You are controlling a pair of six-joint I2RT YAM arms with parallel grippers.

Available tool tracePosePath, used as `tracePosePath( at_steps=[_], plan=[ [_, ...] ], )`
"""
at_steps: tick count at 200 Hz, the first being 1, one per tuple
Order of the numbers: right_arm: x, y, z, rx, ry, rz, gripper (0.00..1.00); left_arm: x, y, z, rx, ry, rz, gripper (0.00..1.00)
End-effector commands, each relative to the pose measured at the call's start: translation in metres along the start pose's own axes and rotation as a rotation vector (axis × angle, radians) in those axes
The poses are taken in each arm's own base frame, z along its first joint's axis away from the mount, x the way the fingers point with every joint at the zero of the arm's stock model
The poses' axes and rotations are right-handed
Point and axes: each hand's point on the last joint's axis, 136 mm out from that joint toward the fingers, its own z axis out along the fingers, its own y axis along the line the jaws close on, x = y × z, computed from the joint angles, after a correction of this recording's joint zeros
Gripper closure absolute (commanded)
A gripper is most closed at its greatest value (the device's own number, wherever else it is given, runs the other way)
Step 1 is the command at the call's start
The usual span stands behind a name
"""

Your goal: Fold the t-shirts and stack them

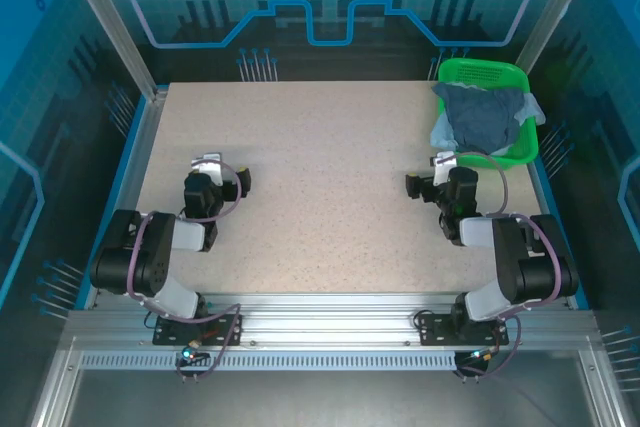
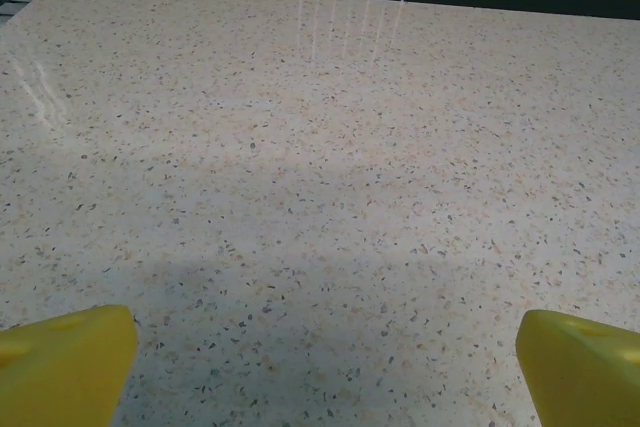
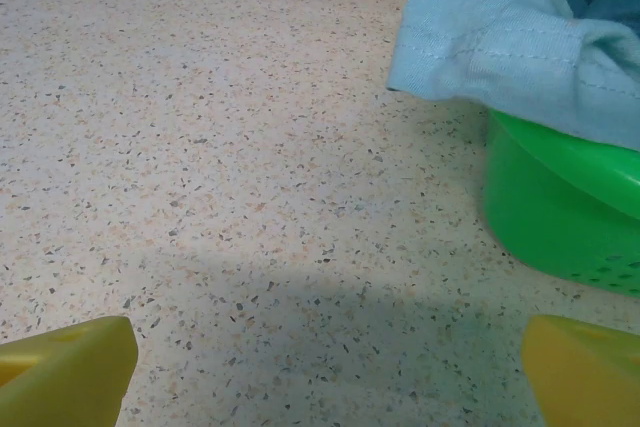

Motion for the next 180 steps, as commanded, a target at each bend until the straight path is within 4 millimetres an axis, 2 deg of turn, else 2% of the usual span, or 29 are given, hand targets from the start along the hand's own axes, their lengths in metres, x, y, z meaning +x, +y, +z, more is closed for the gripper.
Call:
tracePosePath(
  at_steps=[1,123,143,158,169,180],
  plan=[
    [-0.016,0.003,0.001,-0.007,-0.049,-0.013,0.00,-0.008,-0.002,0.001,0.000,-0.015,0.016,0.01],
    [-0.016,0.003,0.000,-0.006,-0.052,-0.012,0.00,-0.008,-0.002,0.003,0.003,-0.005,0.018,0.01],
    [-0.030,0.002,-0.008,0.045,-0.042,-0.038,0.00,-0.012,0.002,-0.009,-0.026,-0.067,0.016,0.01],
    [-0.047,0.013,-0.020,0.060,-0.055,-0.103,0.00,-0.023,-0.002,-0.027,-0.077,-0.149,0.056,0.01],
    [-0.069,0.020,-0.035,0.079,-0.115,-0.134,0.00,-0.038,-0.013,-0.040,-0.101,-0.198,0.117,0.01],
    [-0.107,0.026,-0.056,0.088,-0.199,-0.125,0.00,-0.060,-0.025,-0.051,-0.117,-0.226,0.167,0.01]
  ],
)
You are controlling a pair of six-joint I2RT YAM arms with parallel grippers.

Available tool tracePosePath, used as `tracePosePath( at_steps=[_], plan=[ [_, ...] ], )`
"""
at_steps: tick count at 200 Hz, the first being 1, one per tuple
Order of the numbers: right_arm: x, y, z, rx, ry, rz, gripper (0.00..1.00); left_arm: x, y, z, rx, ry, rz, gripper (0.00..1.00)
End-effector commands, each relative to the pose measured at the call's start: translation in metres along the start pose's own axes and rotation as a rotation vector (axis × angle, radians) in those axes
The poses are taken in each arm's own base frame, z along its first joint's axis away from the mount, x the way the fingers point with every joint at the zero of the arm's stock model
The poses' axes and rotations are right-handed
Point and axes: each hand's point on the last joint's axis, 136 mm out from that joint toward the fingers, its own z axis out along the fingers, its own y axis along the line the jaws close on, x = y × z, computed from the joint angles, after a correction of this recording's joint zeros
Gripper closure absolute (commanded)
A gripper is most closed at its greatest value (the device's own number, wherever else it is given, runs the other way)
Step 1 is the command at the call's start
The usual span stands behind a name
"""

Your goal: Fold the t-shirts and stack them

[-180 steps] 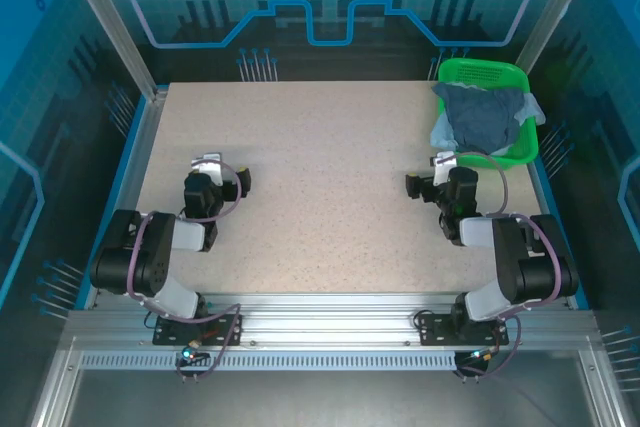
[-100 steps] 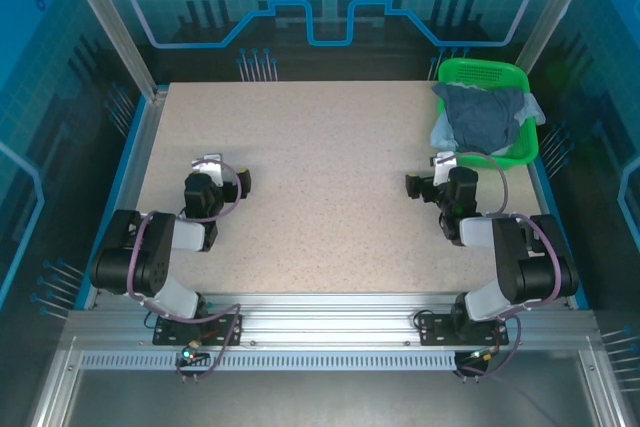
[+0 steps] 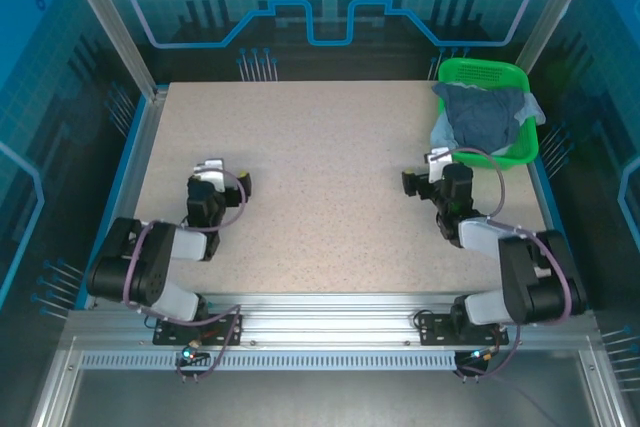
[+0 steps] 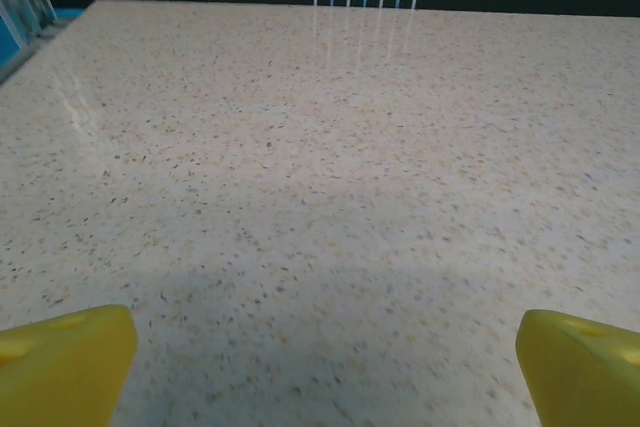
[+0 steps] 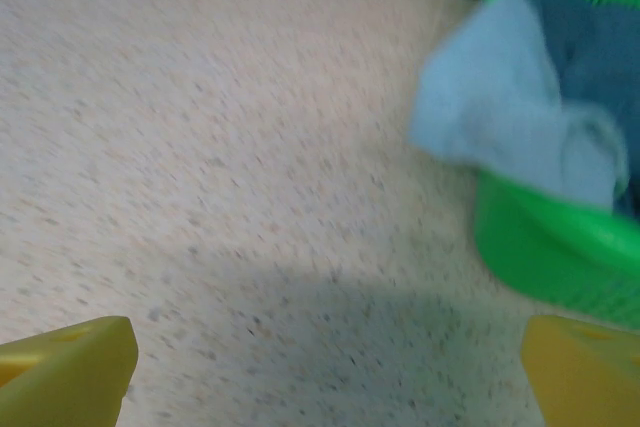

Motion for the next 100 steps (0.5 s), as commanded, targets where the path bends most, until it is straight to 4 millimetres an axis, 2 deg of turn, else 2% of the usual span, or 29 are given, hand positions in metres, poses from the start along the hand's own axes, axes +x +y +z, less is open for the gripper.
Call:
tracePosePath(
  at_steps=[1,2,8,10,18,26,32,36,42,52,59,66,72,84,100],
  plan=[
    [-0.079,-0.001,-0.034,0.075,-0.157,-0.042,0.00,-0.064,-0.012,-0.027,-0.077,-0.180,0.101,0.01],
    [-0.079,-0.001,-0.034,0.075,-0.157,-0.042,0.00,-0.066,-0.012,-0.028,-0.078,-0.184,0.101,0.01],
    [-0.109,-0.004,-0.049,0.104,-0.189,-0.010,0.00,-0.087,-0.017,-0.034,-0.072,-0.220,0.092,0.01],
    [-0.112,-0.006,-0.050,0.111,-0.190,0.002,0.00,-0.093,-0.018,-0.036,-0.074,-0.228,0.087,0.01],
    [-0.138,-0.018,-0.063,0.144,-0.156,0.133,0.00,-0.126,-0.021,-0.044,-0.085,-0.280,0.049,0.01],
    [-0.151,-0.030,-0.069,0.147,-0.079,0.274,0.00,-0.155,-0.020,-0.051,-0.105,-0.303,-0.051,0.01],
    [-0.148,-0.039,-0.073,0.161,0.028,0.372,0.00,-0.173,-0.021,-0.054,-0.091,-0.286,-0.131,0.01],
    [-0.144,-0.055,-0.078,0.238,0.098,0.490,0.00,-0.178,-0.023,-0.055,-0.079,-0.244,-0.178,0.01],
    [-0.139,-0.071,-0.077,0.298,0.154,0.560,0.00,-0.180,-0.024,-0.057,-0.073,-0.175,-0.249,0.01],
    [-0.142,-0.076,-0.063,0.230,0.220,0.599,0.00,-0.187,-0.009,-0.055,-0.143,-0.162,-0.422,0.01],
    [-0.142,-0.082,-0.056,0.220,0.249,0.619,0.05,-0.184,0.001,-0.047,-0.163,-0.126,-0.574,0.01],
    [-0.140,-0.090,-0.047,0.250,0.286,0.629,0.12,-0.181,0.002,-0.035,-0.124,-0.048,-0.681,0.01],
    [-0.140,-0.098,-0.043,0.278,0.301,0.640,0.14,-0.185,-0.009,-0.025,-0.064,0.018,-0.716,0.01],
    [-0.136,-0.110,-0.022,0.275,0.358,0.675,0.22,-0.189,-0.037,-0.011,0.007,0.152,-0.684,0.01],
    [-0.126,-0.126,0.003,0.276,0.433,0.711,0.28,-0.189,-0.081,-0.001,0.106,0.284,-0.613,0.01]
  ],
)
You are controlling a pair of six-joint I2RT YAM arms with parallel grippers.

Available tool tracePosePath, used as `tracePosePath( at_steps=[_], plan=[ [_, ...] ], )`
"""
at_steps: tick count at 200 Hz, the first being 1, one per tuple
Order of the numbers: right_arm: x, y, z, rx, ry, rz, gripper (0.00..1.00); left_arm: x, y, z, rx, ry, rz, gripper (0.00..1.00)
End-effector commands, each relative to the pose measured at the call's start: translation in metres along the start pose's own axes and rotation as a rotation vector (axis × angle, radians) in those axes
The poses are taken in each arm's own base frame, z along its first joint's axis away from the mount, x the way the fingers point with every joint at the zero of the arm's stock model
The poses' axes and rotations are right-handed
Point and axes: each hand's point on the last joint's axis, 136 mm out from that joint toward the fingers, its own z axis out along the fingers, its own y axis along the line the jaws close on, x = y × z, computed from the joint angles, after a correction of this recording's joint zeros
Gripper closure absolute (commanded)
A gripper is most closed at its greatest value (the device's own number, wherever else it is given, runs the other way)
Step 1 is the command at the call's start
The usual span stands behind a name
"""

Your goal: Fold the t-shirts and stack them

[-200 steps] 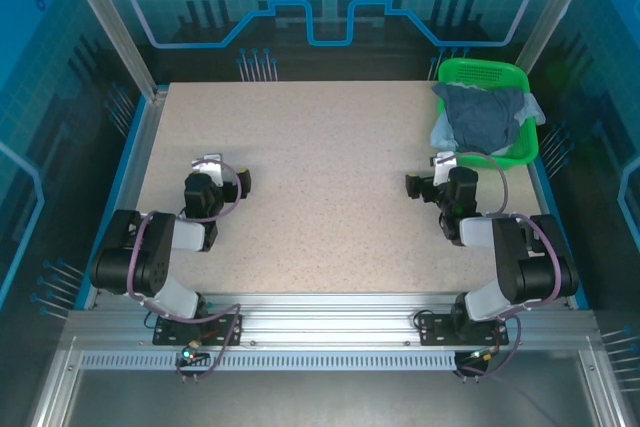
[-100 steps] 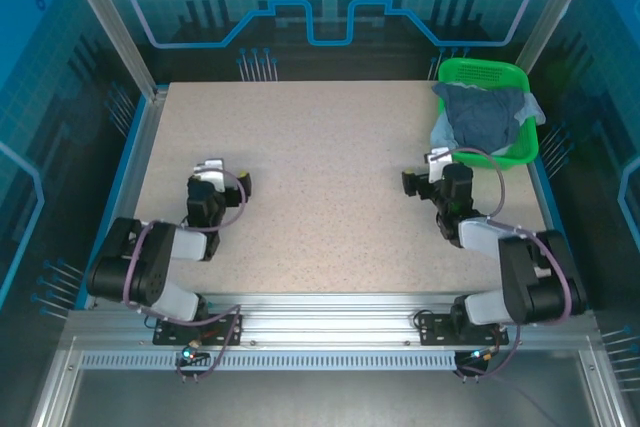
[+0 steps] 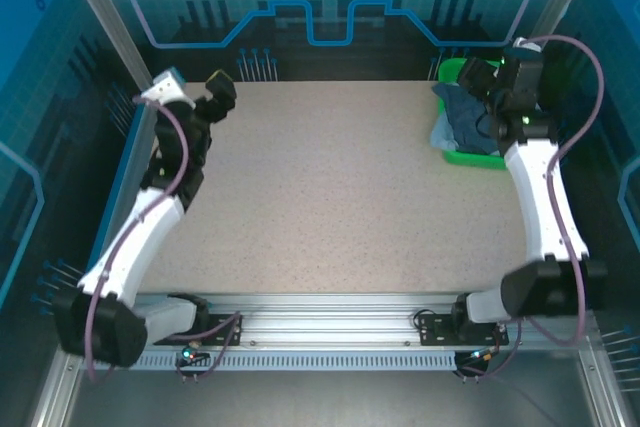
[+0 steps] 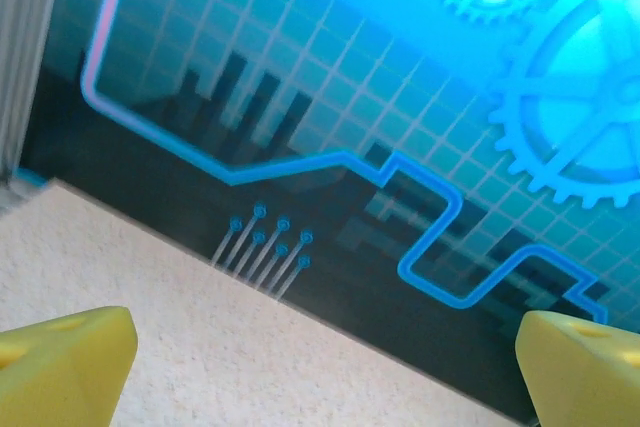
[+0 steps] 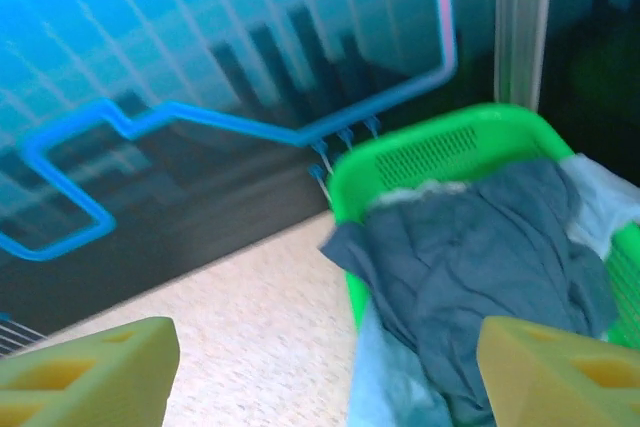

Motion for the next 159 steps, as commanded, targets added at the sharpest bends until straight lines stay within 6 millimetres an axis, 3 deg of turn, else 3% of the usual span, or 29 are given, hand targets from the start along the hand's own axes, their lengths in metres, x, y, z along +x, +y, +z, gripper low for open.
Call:
tracePosePath(
  at_steps=[1,30,71,107,134,159],
  plan=[
    [0.084,-0.043,0.052,0.140,0.400,0.072,0.28,0.110,-0.010,0.009,-0.039,0.495,-0.051,0.01],
    [0.100,-0.073,0.100,0.192,0.526,0.108,0.34,0.152,-0.064,0.000,0.148,0.662,-0.059,0.02],
    [0.137,-0.102,0.151,0.211,0.654,0.160,0.36,0.198,-0.106,-0.029,0.302,0.814,-0.075,0.16],
    [0.169,-0.122,0.166,0.303,0.748,0.244,0.35,0.211,-0.121,-0.049,0.338,0.869,-0.101,0.20],
    [0.189,-0.122,0.178,0.300,0.774,0.303,0.34,0.211,-0.123,-0.056,0.345,0.871,-0.102,0.23],
    [0.200,-0.124,0.187,0.319,0.788,0.344,0.45,0.209,-0.121,-0.059,0.343,0.872,-0.098,0.26]
  ],
)
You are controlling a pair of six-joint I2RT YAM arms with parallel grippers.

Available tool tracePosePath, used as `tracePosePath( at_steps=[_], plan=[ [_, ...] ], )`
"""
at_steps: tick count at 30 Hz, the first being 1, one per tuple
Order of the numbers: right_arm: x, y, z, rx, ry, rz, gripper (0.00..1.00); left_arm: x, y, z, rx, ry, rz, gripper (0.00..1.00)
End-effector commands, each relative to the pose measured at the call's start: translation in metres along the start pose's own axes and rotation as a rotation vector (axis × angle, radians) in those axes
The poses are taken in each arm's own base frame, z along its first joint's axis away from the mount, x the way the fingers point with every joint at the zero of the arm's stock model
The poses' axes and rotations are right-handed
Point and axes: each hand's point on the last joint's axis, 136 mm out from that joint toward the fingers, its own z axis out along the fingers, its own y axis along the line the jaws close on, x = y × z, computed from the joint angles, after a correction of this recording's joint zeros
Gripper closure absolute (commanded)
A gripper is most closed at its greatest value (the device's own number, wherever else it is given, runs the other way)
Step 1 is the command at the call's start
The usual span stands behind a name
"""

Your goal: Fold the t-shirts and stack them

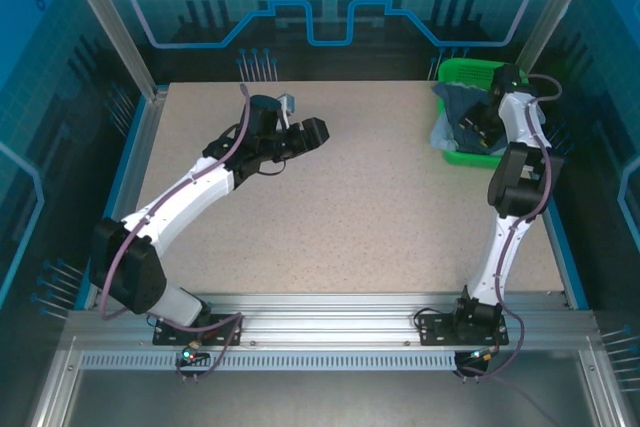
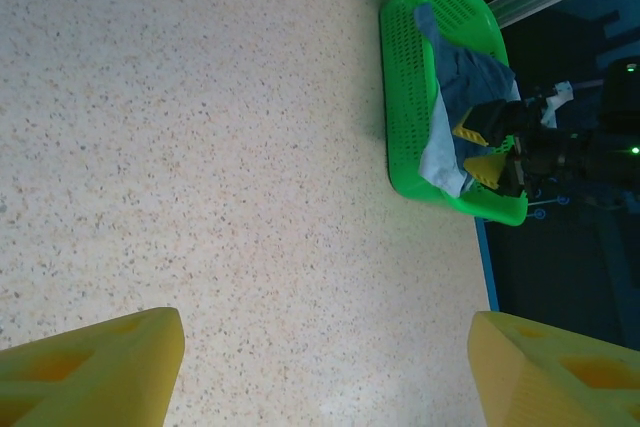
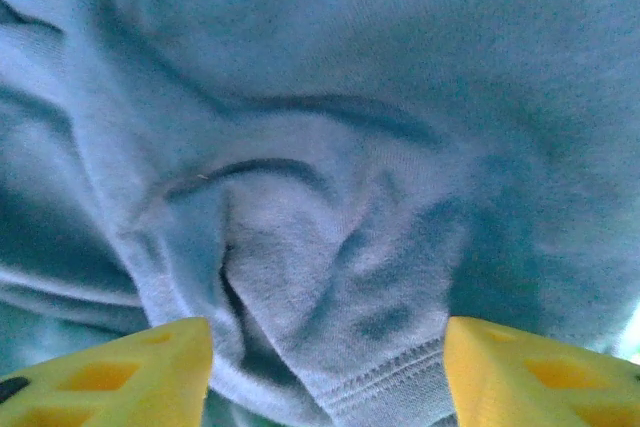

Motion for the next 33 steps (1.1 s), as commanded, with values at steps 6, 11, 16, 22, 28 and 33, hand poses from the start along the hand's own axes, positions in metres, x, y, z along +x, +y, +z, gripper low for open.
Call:
tracePosePath(
  at_steps=[6,11,16,22,28,33],
  plan=[
    [-0.004,0.008,0.005,-0.026,-0.017,0.081,0.81,0.004,-0.013,-0.021,0.038,0.005,0.004,0.34],
    [-0.019,0.021,-0.036,-0.039,-0.159,0.048,1.00,0.003,-0.015,-0.027,0.039,-0.003,0.018,0.37],
    [-0.027,0.043,-0.108,-0.092,-0.351,0.007,1.00,0.003,-0.013,-0.029,0.030,-0.007,0.021,0.39],
    [-0.011,0.103,-0.231,-0.290,-0.608,-0.116,1.00,0.002,-0.005,-0.030,-0.013,-0.024,0.015,0.40],
    [0.028,0.189,-0.405,-0.677,-0.842,-0.326,1.00,-0.004,0.012,-0.037,-0.119,-0.055,0.025,0.40],
    [0.102,0.241,-0.497,-0.999,-0.860,-0.506,1.00,-0.019,0.032,-0.060,-0.268,-0.137,0.034,0.39]
  ],
)
